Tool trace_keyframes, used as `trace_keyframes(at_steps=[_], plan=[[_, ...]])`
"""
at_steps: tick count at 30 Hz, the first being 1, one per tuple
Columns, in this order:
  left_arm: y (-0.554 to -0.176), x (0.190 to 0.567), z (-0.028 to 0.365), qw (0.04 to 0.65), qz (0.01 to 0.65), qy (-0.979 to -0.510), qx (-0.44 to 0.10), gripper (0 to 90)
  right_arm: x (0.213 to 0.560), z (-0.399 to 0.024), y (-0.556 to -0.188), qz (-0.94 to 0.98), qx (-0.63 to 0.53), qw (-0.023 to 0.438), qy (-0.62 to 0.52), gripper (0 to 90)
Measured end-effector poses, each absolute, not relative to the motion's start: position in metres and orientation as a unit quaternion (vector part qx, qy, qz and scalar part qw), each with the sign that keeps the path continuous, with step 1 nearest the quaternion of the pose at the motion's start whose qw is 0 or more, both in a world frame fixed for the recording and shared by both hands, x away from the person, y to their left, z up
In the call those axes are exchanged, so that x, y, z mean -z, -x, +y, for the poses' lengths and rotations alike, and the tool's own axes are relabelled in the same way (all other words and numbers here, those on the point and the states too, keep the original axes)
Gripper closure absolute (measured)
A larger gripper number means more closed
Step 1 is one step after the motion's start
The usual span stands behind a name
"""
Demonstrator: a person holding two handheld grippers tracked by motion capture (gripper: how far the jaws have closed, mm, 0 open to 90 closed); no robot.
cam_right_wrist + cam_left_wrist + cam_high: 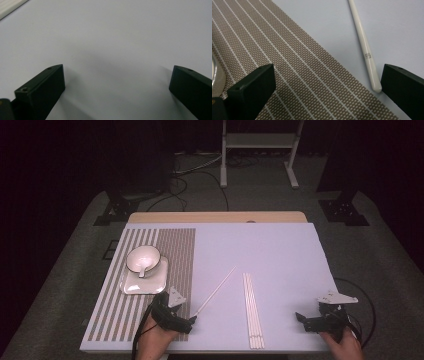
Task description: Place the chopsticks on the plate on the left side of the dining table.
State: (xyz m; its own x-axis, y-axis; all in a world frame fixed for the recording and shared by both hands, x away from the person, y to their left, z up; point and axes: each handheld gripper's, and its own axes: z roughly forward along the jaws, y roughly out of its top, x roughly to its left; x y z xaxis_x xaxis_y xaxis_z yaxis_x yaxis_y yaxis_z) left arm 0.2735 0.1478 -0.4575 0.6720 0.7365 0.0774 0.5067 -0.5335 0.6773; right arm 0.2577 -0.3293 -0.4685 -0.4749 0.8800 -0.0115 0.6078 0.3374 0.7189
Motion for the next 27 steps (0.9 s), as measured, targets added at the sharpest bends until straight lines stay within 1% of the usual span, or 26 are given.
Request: trace_keyframes(at_steps=[14,24,27], plan=[[-0.277,0.457,0.156,0.324,0.376,-0.849,-0.179,0.0,0.468,-0.329,-0.258,0.792,-0.333,0.205,-0.47,0.0],[-0.278,0.454,0.144,0.348,0.367,-0.847,-0.167,0.0,0.468,-0.329,-0.258,0.792,-0.333,0.205,-0.47,0.0],[-0.281,0.454,0.138,0.36,0.368,-0.843,-0.156,0.0,0.468,-0.329,-0.258,0.792,-0.333,0.205,-0.47,0.0]])
